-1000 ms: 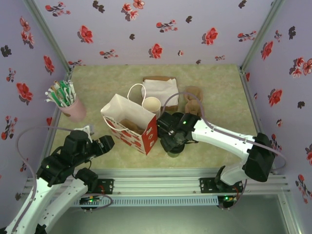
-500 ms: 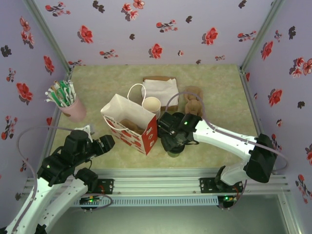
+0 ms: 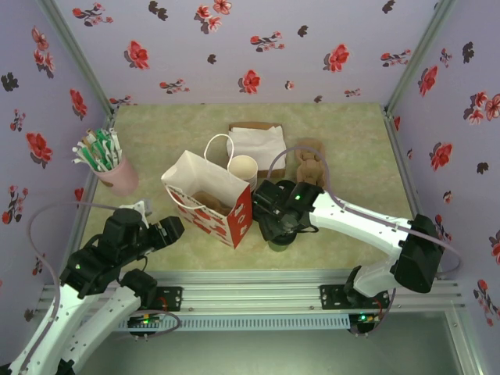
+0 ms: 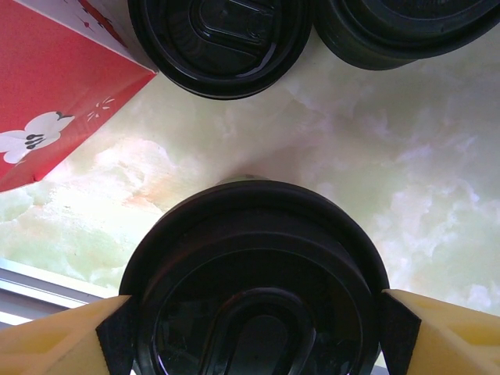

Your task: Pack the takeout coffee

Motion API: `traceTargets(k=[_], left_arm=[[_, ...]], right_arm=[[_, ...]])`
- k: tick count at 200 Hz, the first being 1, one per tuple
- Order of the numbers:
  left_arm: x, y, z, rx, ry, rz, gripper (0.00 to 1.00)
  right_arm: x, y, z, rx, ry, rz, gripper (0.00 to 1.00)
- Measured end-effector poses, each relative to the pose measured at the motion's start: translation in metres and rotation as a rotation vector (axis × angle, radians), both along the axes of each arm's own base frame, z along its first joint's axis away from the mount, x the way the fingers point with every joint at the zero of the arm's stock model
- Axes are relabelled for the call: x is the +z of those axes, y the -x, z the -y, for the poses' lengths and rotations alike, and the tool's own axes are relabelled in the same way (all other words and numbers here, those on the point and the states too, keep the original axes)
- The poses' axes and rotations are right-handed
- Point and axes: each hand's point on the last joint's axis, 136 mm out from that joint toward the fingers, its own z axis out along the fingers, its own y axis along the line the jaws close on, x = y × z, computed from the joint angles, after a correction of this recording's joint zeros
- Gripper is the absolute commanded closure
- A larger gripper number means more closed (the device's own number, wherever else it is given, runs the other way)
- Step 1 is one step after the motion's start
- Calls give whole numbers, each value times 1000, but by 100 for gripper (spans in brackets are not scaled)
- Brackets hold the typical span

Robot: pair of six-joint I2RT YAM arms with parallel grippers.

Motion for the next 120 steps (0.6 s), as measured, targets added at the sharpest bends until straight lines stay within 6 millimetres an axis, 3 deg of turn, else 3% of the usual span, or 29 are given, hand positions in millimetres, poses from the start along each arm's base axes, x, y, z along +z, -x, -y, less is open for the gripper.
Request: traceTargets(k=[120], left_arm=[[0, 0, 0, 0, 0, 0, 27]], right_arm=[[-4, 5, 0, 26, 56, -1, 18]])
